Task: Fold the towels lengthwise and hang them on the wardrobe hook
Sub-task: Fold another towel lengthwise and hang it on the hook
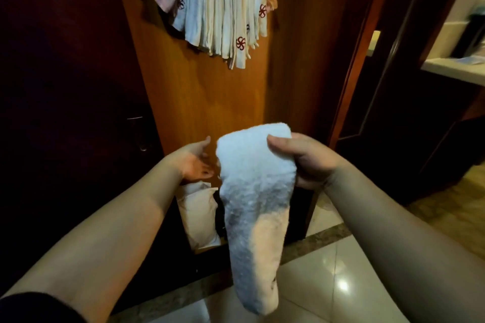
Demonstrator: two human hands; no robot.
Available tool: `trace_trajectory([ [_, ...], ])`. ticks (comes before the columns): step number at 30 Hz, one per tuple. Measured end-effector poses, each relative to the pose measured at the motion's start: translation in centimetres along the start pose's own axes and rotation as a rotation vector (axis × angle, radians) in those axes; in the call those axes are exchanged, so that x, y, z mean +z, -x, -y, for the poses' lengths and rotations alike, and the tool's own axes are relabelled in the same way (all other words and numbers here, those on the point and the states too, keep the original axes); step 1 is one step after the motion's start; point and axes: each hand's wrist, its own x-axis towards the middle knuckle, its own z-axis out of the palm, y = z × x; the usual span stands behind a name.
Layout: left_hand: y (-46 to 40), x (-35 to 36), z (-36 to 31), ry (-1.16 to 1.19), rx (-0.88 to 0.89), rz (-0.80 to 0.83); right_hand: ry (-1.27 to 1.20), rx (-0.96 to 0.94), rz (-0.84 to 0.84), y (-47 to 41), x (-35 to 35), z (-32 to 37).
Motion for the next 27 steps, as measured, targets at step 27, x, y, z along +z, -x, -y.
trace_trajectory([
  [27,10.5,9.4,3.1,-0.839,0.785,-0.619,-0.095,-0.473,-0.92,-6.7,2.2,8.4],
])
